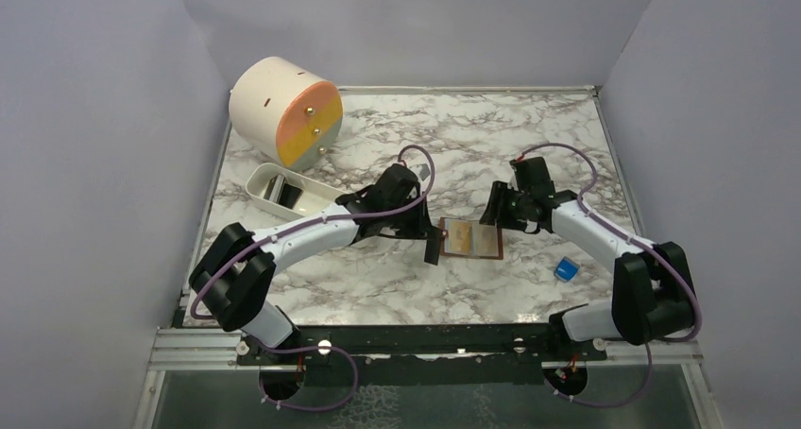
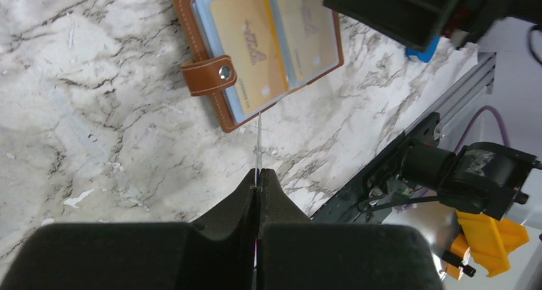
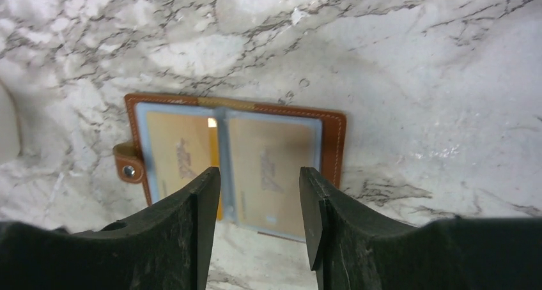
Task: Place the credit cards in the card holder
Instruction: Insert the credit card into the card holder.
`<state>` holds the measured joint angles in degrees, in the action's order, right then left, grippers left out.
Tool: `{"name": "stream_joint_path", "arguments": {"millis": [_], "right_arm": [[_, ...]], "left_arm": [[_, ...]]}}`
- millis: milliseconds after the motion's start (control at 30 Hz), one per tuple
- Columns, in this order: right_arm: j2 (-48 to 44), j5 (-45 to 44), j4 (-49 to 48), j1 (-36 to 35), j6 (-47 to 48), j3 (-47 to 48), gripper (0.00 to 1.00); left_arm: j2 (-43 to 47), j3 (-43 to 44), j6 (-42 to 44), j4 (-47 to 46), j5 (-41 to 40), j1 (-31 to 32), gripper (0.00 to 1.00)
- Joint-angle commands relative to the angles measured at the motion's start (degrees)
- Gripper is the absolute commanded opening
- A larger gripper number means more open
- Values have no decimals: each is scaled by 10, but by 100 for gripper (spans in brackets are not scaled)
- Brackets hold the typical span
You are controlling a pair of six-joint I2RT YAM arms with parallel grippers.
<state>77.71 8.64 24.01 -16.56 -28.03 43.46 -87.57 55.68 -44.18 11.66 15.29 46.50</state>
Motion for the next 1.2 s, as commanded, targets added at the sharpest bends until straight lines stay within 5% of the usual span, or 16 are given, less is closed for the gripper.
{"name": "stream_joint_path", "arguments": {"millis": [0,300,833,1167], "right_arm": [[52,-61,5,0,13,29,50],[102,-27,-23,0,30,10,47],[55,64,-73,-45,-11,-70,38],[51,31,-58,-54,0,-63,37]], "left_arm": [[-6,31,2,-34,3,-8,0],[0,22,6,-67,16,-19,0],[-47,-11,-51,-151,85,-22,0],[-135,42,-3,-81,94,-21,0]]}}
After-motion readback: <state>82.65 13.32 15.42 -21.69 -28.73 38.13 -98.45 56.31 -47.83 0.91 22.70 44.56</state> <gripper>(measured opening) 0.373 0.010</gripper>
